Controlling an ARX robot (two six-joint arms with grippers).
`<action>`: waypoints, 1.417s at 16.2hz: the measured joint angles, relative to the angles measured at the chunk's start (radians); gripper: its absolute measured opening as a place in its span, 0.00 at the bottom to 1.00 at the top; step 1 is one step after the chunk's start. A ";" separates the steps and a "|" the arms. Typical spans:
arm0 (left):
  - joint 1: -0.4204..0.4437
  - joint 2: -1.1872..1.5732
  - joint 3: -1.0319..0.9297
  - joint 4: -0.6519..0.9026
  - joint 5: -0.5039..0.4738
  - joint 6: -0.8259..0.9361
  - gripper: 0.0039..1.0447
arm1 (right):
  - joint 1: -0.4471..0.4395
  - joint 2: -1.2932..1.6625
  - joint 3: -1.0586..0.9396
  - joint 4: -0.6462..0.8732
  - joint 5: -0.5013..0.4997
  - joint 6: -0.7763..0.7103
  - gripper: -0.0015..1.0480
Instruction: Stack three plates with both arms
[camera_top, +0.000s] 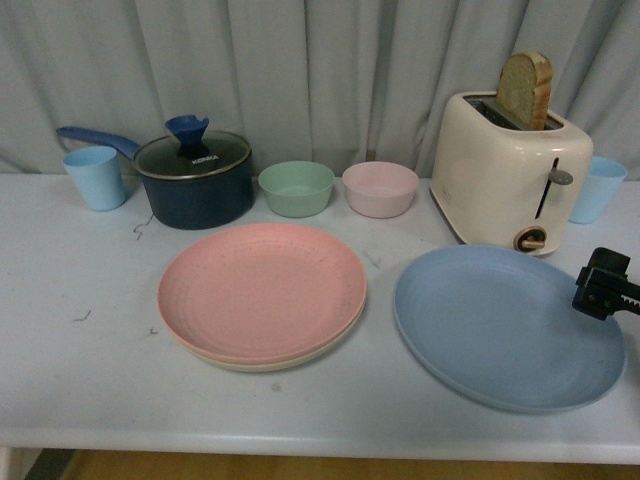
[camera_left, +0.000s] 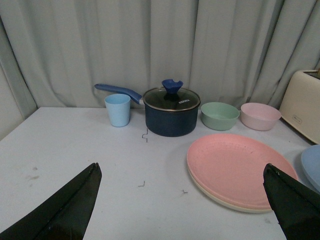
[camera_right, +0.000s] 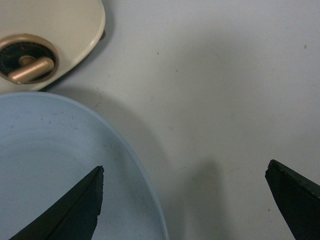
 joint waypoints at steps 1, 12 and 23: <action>0.000 0.000 0.000 0.000 0.000 0.000 0.94 | 0.005 0.029 0.042 -0.050 0.007 0.011 0.94; 0.000 0.000 0.000 0.000 0.000 0.000 0.94 | 0.046 0.091 0.114 -0.141 0.015 0.025 0.31; 0.000 0.000 0.000 0.000 0.000 0.000 0.94 | -0.008 -0.142 -0.218 0.071 -0.301 0.139 0.03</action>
